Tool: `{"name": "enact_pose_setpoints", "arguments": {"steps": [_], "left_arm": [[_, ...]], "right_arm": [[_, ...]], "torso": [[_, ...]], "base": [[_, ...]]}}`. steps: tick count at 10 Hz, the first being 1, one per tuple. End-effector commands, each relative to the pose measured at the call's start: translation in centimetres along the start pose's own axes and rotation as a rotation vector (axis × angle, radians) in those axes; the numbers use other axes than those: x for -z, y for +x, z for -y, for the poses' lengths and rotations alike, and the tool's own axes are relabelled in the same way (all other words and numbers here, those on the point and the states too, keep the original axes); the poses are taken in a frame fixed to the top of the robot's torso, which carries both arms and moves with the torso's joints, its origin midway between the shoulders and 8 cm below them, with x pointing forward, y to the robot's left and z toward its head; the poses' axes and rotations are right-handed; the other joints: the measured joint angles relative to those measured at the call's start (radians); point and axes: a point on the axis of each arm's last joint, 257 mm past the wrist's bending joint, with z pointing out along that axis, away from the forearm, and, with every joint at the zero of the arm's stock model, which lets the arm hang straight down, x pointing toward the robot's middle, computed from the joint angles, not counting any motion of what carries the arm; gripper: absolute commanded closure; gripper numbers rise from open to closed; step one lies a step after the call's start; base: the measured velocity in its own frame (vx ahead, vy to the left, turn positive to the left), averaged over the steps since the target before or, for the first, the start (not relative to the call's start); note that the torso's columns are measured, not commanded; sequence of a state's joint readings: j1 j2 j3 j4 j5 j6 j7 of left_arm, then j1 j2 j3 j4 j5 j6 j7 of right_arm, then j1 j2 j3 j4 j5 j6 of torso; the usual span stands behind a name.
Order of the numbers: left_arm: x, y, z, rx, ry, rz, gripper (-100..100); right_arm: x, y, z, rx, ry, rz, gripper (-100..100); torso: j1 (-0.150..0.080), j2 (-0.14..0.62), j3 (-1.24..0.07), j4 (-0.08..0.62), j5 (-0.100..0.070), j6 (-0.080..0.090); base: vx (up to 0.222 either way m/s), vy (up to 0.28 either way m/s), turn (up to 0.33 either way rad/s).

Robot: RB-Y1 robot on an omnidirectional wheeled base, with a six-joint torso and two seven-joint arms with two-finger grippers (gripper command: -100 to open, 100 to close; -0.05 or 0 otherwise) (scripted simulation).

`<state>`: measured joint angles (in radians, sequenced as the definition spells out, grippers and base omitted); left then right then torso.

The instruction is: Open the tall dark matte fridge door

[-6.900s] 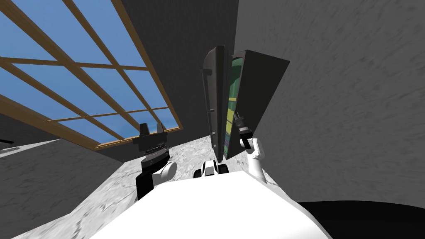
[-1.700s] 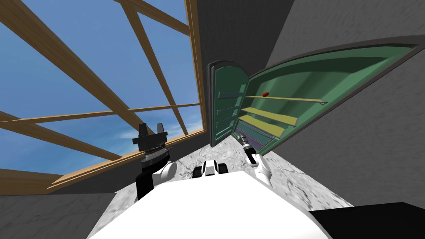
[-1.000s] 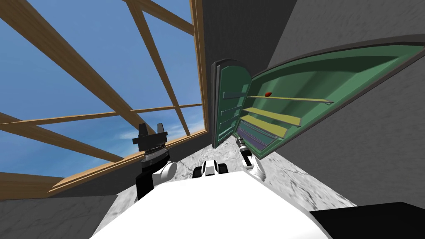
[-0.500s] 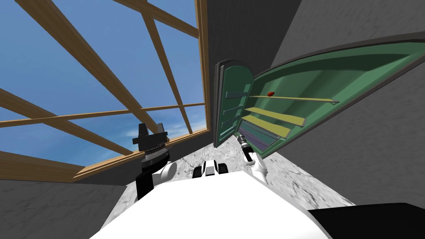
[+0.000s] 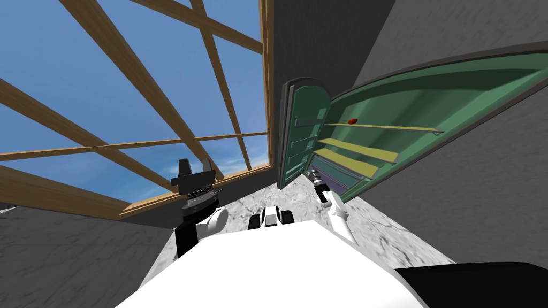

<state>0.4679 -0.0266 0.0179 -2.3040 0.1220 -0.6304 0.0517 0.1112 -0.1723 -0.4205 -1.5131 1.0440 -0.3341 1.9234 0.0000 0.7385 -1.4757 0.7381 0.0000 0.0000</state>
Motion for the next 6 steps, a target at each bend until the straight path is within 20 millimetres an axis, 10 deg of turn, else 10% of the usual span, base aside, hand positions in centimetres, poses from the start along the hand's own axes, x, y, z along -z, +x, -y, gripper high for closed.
{"name": "enact_pose_setpoints", "arguments": {"steps": [1, 6], "left_arm": [[0.0, 0.0, 0.0, 0.0, 0.0, 0.0, 0], [0.0, 0.0, 0.0, 0.0, 0.0, 0.0, 0]], "right_arm": [[-0.05, 0.11, 0.06, -0.003, -0.001, -0.003, 0], [-0.04, 0.1, 0.05, -0.003, -0.001, -0.003, 0]], "torso": [[-0.001, -0.002, -0.001, 0.0, 0.0, 0.0], [0.0, 0.0, 0.0, 0.0, 0.0, 0.0]], "base": [[-0.007, 0.003, -0.003], [0.0, 0.0, 0.0]]}}
